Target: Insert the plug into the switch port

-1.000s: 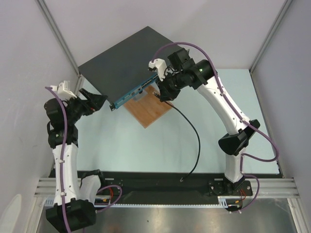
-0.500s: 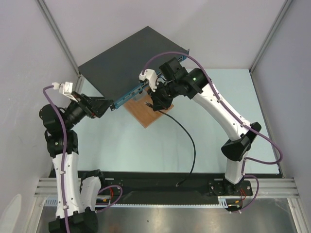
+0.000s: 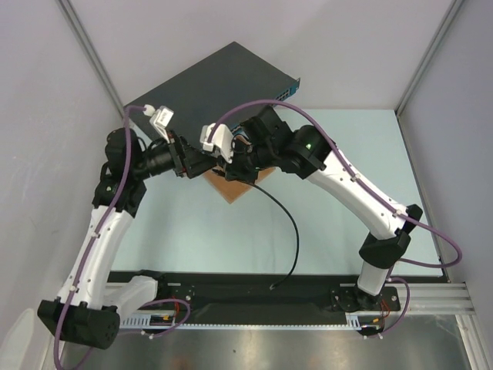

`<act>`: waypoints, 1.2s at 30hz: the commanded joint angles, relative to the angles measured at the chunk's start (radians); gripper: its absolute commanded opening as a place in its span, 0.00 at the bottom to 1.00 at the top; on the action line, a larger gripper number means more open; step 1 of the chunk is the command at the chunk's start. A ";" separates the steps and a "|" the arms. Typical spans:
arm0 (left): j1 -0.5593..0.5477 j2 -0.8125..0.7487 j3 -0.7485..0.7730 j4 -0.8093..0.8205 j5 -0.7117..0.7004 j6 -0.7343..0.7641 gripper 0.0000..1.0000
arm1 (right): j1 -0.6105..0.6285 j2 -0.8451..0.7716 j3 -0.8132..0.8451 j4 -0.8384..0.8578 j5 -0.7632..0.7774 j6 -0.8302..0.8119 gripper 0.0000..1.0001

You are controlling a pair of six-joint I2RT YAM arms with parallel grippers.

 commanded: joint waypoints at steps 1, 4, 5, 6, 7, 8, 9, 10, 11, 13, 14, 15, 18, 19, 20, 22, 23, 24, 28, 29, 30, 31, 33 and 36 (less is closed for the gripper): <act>-0.043 0.022 0.027 -0.008 -0.014 -0.019 0.69 | 0.010 -0.057 -0.005 0.050 0.073 -0.024 0.00; -0.086 0.032 0.023 -0.010 -0.022 -0.007 0.67 | 0.012 -0.069 -0.018 0.060 0.091 -0.021 0.00; -0.099 0.035 0.021 -0.007 -0.017 -0.007 0.66 | 0.012 -0.072 -0.026 0.065 0.095 -0.021 0.00; -0.103 0.043 0.021 -0.005 -0.016 -0.010 0.65 | 0.013 -0.074 -0.029 0.066 0.098 -0.022 0.00; -0.106 0.048 0.017 0.000 -0.010 -0.024 0.62 | 0.013 -0.078 -0.032 0.068 0.101 -0.021 0.00; -0.113 0.052 0.013 0.012 -0.004 -0.032 0.59 | 0.013 -0.078 -0.035 0.074 0.105 -0.021 0.00; -0.114 0.060 0.003 0.023 0.004 -0.053 0.53 | 0.013 -0.081 -0.037 0.076 0.107 -0.019 0.00; -0.113 0.061 -0.002 0.033 0.013 -0.067 0.50 | 0.013 -0.081 -0.040 0.079 0.111 -0.021 0.00; -0.114 0.065 -0.008 0.056 0.016 -0.081 0.47 | 0.013 -0.084 -0.041 0.083 0.115 -0.022 0.00; -0.114 0.075 -0.023 0.078 0.026 -0.123 0.40 | 0.013 -0.089 -0.048 0.094 0.119 -0.025 0.00; -0.114 0.078 -0.028 0.092 0.035 -0.137 0.37 | 0.012 -0.097 -0.052 0.102 0.119 -0.027 0.00; -0.114 0.081 -0.033 0.128 0.044 -0.153 0.34 | 0.012 -0.103 -0.064 0.108 0.121 -0.028 0.00; -0.114 0.091 -0.049 0.231 0.081 -0.247 0.14 | 0.010 -0.138 -0.118 0.157 0.112 -0.047 0.00; -0.114 0.095 -0.056 0.248 0.088 -0.268 0.09 | 0.003 -0.153 -0.138 0.190 0.110 -0.051 0.00; -0.113 0.095 -0.057 0.271 0.104 -0.289 0.03 | -0.008 -0.170 -0.162 0.215 0.102 -0.051 0.12; -0.113 0.092 -0.082 0.378 0.124 -0.367 0.00 | -0.039 -0.247 -0.278 0.319 0.047 -0.039 0.33; -0.113 0.089 -0.091 0.418 0.137 -0.393 0.00 | -0.084 -0.314 -0.332 0.365 -0.015 -0.036 0.37; -0.113 0.091 -0.109 0.452 0.145 -0.450 0.00 | -0.103 -0.349 -0.383 0.411 -0.046 -0.033 0.39; -0.108 0.097 -0.134 0.587 0.162 -0.553 0.00 | -0.180 -0.498 -0.648 0.667 -0.169 -0.034 0.40; -0.108 0.097 -0.137 0.622 0.165 -0.568 0.00 | -0.187 -0.518 -0.675 0.695 -0.181 -0.033 0.40; -0.110 0.101 -0.138 0.636 0.167 -0.590 0.01 | -0.197 -0.532 -0.695 0.718 -0.207 -0.030 0.40; -0.110 0.103 -0.140 0.648 0.168 -0.599 0.00 | -0.201 -0.551 -0.707 0.744 -0.218 -0.024 0.40; -0.110 0.111 -0.140 0.670 0.165 -0.616 0.00 | -0.209 -0.558 -0.713 0.755 -0.252 0.001 0.40; -0.108 0.118 -0.148 0.691 0.162 -0.636 0.00 | -0.209 -0.566 -0.723 0.777 -0.281 0.010 0.41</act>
